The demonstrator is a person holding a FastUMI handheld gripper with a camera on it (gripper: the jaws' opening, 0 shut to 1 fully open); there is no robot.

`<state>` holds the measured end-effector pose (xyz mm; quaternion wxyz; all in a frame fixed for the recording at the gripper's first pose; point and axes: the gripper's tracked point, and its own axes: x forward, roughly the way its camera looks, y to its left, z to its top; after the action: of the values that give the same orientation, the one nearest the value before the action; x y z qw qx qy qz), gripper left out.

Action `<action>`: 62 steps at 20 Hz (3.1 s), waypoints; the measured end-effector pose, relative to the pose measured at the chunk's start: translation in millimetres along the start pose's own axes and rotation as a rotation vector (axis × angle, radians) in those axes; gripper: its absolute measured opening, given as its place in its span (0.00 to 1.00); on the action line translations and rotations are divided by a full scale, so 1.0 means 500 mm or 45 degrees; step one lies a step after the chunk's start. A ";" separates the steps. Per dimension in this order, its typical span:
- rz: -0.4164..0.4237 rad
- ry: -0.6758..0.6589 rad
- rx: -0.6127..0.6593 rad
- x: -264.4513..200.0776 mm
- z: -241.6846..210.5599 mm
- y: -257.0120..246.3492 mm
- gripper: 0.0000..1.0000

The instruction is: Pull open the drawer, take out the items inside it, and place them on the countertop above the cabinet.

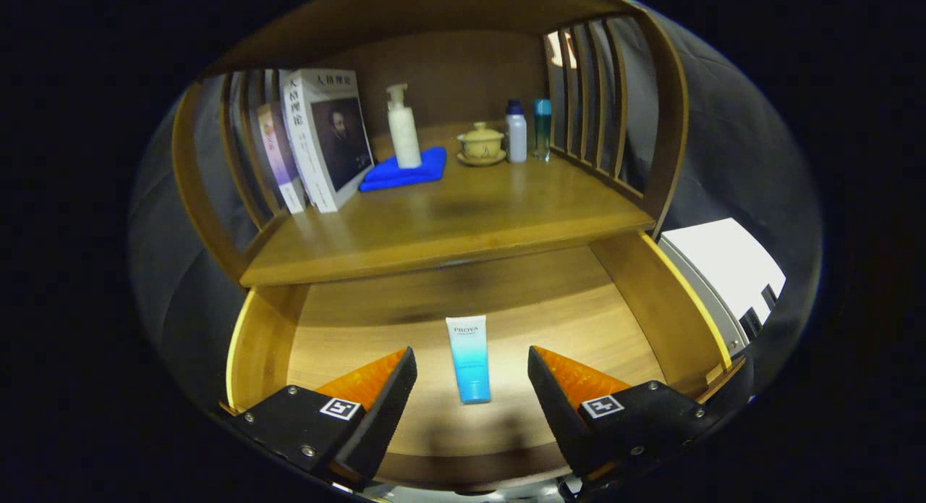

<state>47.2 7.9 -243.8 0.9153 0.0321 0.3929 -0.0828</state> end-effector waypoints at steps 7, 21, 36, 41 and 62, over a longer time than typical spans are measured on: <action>-0.078 0.243 0.013 0.081 -0.056 0.010 0.95; -0.090 0.530 -0.036 0.156 -0.148 0.009 0.56; -0.179 0.287 0.083 0.046 -0.076 -0.012 0.37; -0.193 0.191 0.098 -0.020 -0.041 -0.014 0.37; -0.005 -0.143 -0.075 0.072 0.231 0.104 0.37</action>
<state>163.3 40.1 -190.8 0.9363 -0.0005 0.3431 -0.0745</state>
